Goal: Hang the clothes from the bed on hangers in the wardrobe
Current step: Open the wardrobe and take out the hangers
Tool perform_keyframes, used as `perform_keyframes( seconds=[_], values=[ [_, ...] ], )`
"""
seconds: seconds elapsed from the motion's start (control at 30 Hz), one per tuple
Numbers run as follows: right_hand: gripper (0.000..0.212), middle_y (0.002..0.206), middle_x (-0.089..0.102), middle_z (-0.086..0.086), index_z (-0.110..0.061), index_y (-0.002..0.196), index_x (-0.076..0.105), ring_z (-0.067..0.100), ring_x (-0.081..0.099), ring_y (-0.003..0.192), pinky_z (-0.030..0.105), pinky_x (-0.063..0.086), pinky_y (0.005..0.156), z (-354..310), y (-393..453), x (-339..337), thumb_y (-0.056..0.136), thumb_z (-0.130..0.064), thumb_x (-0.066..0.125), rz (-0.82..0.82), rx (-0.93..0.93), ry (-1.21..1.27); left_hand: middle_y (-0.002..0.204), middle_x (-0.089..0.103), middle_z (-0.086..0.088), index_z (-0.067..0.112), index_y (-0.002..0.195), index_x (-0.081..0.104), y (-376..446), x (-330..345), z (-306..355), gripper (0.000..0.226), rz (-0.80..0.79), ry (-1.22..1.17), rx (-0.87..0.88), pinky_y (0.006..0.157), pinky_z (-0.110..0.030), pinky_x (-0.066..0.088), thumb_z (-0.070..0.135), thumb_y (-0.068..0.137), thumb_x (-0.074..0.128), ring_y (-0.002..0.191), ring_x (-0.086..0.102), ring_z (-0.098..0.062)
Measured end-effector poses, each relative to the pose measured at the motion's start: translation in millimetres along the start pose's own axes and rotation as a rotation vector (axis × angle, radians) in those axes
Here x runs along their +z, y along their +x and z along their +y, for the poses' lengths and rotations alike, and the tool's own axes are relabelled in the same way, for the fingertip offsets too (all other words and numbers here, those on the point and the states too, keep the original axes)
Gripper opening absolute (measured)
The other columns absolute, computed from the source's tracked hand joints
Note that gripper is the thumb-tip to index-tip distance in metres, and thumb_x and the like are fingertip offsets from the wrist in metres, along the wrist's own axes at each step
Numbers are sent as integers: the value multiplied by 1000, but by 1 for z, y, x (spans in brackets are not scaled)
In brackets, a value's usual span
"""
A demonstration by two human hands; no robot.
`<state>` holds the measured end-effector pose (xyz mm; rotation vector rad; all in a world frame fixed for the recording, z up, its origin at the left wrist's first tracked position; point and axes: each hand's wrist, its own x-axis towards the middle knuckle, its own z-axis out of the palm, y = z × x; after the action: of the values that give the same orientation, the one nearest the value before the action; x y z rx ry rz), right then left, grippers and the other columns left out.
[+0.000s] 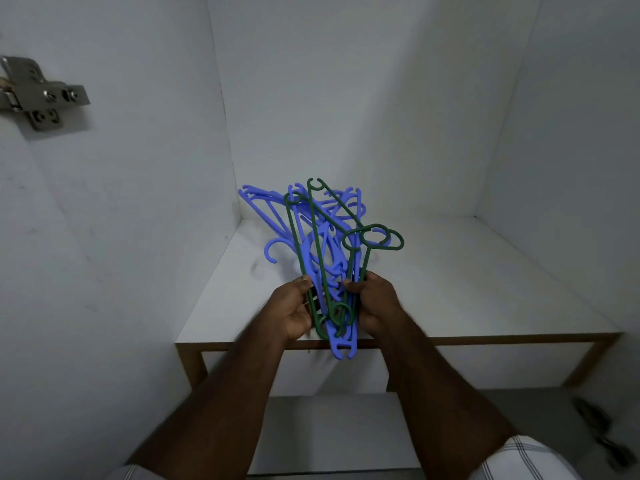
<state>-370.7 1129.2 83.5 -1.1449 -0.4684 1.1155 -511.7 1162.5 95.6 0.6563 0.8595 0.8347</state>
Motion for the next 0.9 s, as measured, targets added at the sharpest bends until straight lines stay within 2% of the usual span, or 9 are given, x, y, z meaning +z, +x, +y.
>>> perform_keyframes(
  seconds=[0.1, 0.3, 0.37, 0.43, 0.53, 0.73, 0.9],
  values=[
    [26, 99, 73, 26, 1, 110, 67, 39, 70, 81, 55, 59, 76, 2, -9, -3, 90, 12, 56, -1, 8, 26, 100, 73, -17, 9, 111, 67, -5, -1, -2, 30, -21, 15, -4, 62, -41, 61, 17, 107, 38, 83, 72, -33],
    [28, 103, 73, 25, -3, 111, 68, 47, 69, 96, 64, 56, 81, 3, -25, -10, 91, 11, 55, 8, 5, 53, 104, 73, -17, 12, 103, 68, -15, -2, -7, 30, -74, 21, -35, 69, -46, 60, 19, 107, 40, 85, 71, -33],
    [29, 103, 73, 24, -3, 112, 68, 47, 69, 97, 62, 57, 81, 2, -31, -14, 91, 11, 55, 8, -3, 61, 111, 71, -18, 13, 101, 69, -19, 0, -10, 30, -96, 5, -50, 76, -50, 58, 21, 107, 40, 91, 70, -35],
    [29, 104, 73, 24, -3, 112, 68, 46, 69, 96, 60, 57, 82, 0, -37, -19, 91, 12, 55, 4, -20, 73, 115, 70, -19, 14, 101, 69, -23, 3, -13, 29, -118, -13, -70, 76, -52, 58, 22, 106, 42, 94, 70, -36],
    [30, 106, 73, 24, -3, 113, 68, 42, 70, 91, 58, 58, 82, -4, -47, -30, 91, 12, 54, -15, -46, 92, 117, 70, -17, 15, 106, 69, -31, 10, -18, 26, -151, -19, -62, 75, -51, 58, 22, 106, 44, 96, 70, -36],
    [31, 105, 73, 24, 0, 115, 68, 39, 71, 89, 51, 61, 78, -13, -73, -59, 90, 13, 56, -16, -95, 121, 118, 68, -16, 14, 120, 66, -55, 30, -38, 29, -194, 7, 2, 85, -51, 57, 22, 106, 42, 99, 68, -34],
    [29, 108, 72, 24, 1, 114, 67, 38, 70, 89, 50, 61, 79, -19, -106, -92, 90, 13, 56, -27, -126, 152, 112, 71, -14, 14, 115, 69, -86, 49, -63, 31, -223, 15, 24, 75, -44, 60, 20, 107, 41, 94, 71, -31]
  ],
)
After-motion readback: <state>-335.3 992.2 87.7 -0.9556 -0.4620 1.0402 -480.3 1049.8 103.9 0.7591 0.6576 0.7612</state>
